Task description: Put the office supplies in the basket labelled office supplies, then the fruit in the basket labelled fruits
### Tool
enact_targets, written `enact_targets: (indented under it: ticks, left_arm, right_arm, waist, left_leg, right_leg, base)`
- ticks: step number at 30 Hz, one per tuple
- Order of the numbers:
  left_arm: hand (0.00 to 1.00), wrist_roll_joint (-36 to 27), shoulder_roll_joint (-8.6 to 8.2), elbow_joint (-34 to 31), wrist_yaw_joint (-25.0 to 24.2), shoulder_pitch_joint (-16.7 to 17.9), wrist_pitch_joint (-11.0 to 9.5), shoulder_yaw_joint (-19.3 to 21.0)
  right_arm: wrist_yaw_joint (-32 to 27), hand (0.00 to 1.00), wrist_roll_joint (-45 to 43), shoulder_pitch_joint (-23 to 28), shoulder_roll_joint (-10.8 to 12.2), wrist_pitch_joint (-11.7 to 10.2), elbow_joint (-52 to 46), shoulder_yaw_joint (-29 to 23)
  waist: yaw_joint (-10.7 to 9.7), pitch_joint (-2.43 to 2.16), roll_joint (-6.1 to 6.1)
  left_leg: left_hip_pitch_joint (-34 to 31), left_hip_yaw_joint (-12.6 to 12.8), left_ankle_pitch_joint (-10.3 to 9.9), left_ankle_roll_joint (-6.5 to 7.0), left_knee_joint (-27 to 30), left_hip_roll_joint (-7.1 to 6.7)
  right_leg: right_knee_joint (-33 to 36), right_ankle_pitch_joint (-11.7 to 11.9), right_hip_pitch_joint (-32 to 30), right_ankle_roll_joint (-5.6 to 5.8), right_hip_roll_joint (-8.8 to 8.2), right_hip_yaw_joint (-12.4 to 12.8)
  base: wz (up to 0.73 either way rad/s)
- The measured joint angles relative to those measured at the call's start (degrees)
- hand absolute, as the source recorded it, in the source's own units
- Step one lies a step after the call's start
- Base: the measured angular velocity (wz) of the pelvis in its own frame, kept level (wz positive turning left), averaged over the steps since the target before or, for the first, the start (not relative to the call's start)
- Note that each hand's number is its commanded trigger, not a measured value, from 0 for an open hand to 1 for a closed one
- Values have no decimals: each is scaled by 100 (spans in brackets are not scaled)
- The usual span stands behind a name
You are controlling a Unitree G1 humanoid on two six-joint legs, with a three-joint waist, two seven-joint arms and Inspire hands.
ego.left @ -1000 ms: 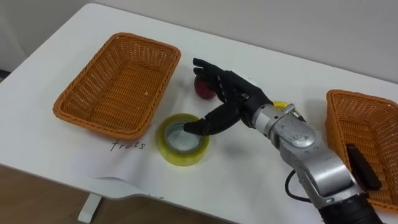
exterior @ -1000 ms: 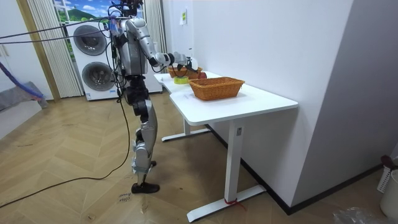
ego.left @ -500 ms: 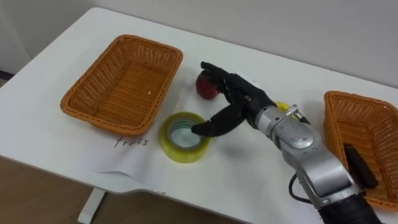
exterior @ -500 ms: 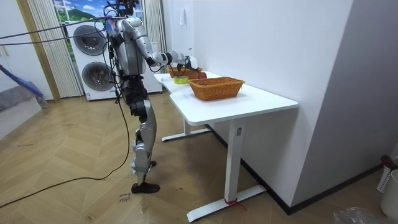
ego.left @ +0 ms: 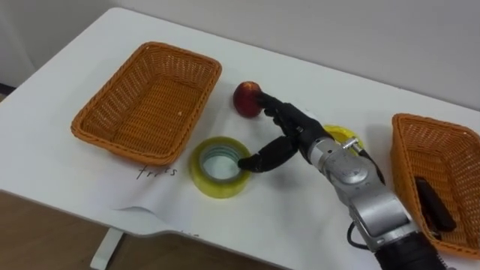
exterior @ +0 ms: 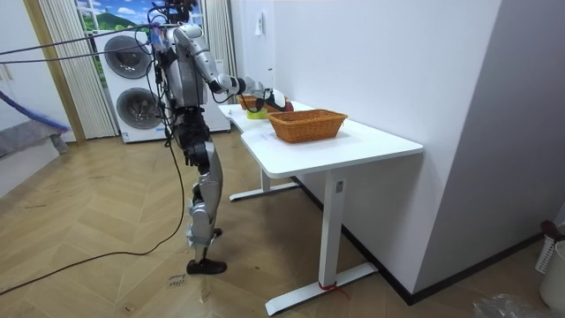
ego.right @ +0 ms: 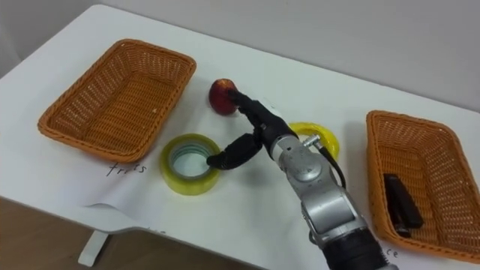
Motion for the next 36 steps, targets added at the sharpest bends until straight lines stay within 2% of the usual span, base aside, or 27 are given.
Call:
enact_targets:
  ticks: [6, 15, 26, 36]
  left_arm:
    - [0, 1, -10, -1, 0, -31, 1, -2]
    - [0, 2, -12, 5, 3, 9, 13, -2]
    - [0, 15, -59, -21, 25, -42, 11, -96]
    - [0, 16, -37, -47, 53, -39, 10, -89]
  right_arm:
    - [-28, 0, 14, -17, 67, 0, 71, 25]
    - [-149, 0, 46, -17, 120, -3, 71, 33]
    - [-147, 0, 129, -28, 155, -4, 55, 47]
    - [-61, 0, 424, -30, 167, -3, -220, 73]
  waist:
    - [1, 29, 26]
    - [1, 34, 37]
    - [15, 15, 65]
    - [59, 0, 76]
  left_leg:
    - [-38, 18, -5, -2, -28, 10]
    - [-32, 19, -4, -2, -21, 9]
    - [-37, 24, -3, -2, -65, 10]
    - [-60, 20, -2, -1, -10, 7]
  right_leg:
    - [6, 0, -11, 0, 7, -5]
    - [-1, 0, -15, 0, 9, -22]
    - [0, 0, -43, 0, 11, -24]
    - [6, 0, -80, 0, 5, -14]
  base:
    - [-2]
    - [0]
    - [0]
    - [0]
